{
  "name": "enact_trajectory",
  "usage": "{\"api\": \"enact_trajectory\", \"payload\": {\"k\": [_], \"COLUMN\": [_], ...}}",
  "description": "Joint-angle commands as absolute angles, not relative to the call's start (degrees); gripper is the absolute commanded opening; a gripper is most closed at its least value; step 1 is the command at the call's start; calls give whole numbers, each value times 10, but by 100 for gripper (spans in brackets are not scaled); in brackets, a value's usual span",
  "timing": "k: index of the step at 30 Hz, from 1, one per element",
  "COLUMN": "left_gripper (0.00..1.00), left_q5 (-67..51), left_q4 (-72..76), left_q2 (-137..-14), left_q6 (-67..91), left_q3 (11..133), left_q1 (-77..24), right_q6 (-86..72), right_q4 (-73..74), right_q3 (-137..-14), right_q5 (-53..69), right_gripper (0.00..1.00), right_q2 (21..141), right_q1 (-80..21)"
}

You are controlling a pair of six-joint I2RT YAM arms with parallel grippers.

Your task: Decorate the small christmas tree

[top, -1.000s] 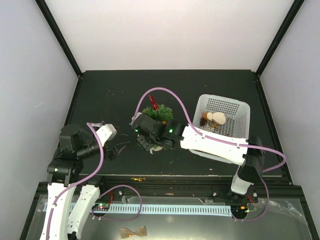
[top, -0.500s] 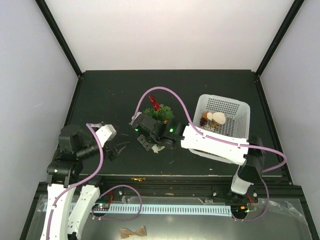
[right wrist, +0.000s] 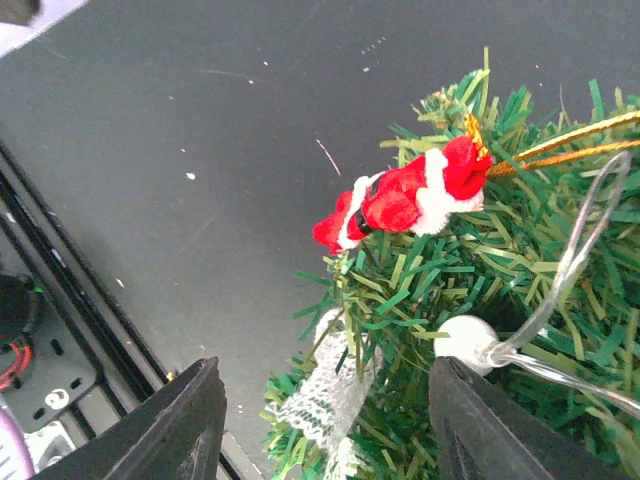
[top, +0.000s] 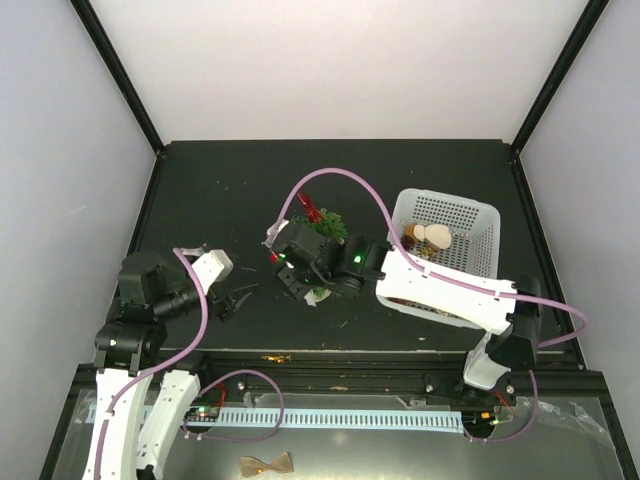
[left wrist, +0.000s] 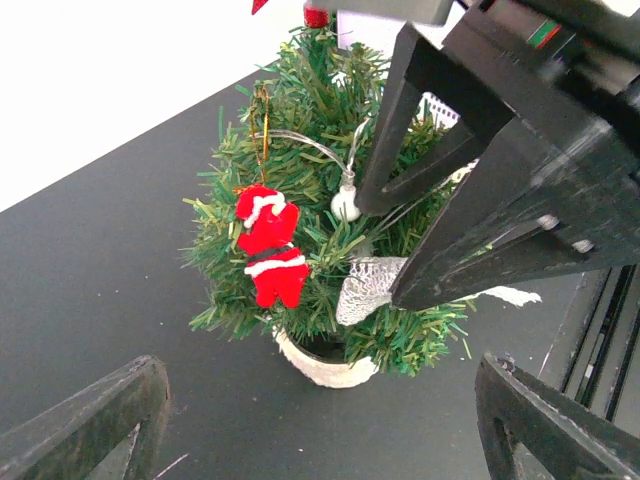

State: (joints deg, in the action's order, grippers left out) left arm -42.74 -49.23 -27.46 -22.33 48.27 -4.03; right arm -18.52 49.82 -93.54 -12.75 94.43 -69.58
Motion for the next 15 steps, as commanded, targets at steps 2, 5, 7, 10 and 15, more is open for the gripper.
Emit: {"api": "enact_trajectory", "payload": {"k": [2, 5, 7, 10, 15], "left_gripper": [84, 84, 84, 84, 84], "left_q5": [-424, -423, -414, -395, -385], "left_q4": [-480, -484, -487, -502, -573], "left_q2": [-266, -267, -266, -267, -297], "left_q6": [-219, -222, -222, -225, -258], "left_q3": [485, 490, 496, 528, 611], "left_q1": [-32, -32, -30, -30, -31], "right_q6": [-177, -165, -156, -142, -149], "right_q4": [479, 477, 475, 472, 469], "right_q3": [-947, -948, -943, -924, -858], "right_q5": [-90, -77, -78, -89, -212], "right_gripper": [60, 66, 73, 90, 100], "right_q2": [895, 864, 836, 780, 652], "right_q1": [-692, -692, -693, -693, -692]}}
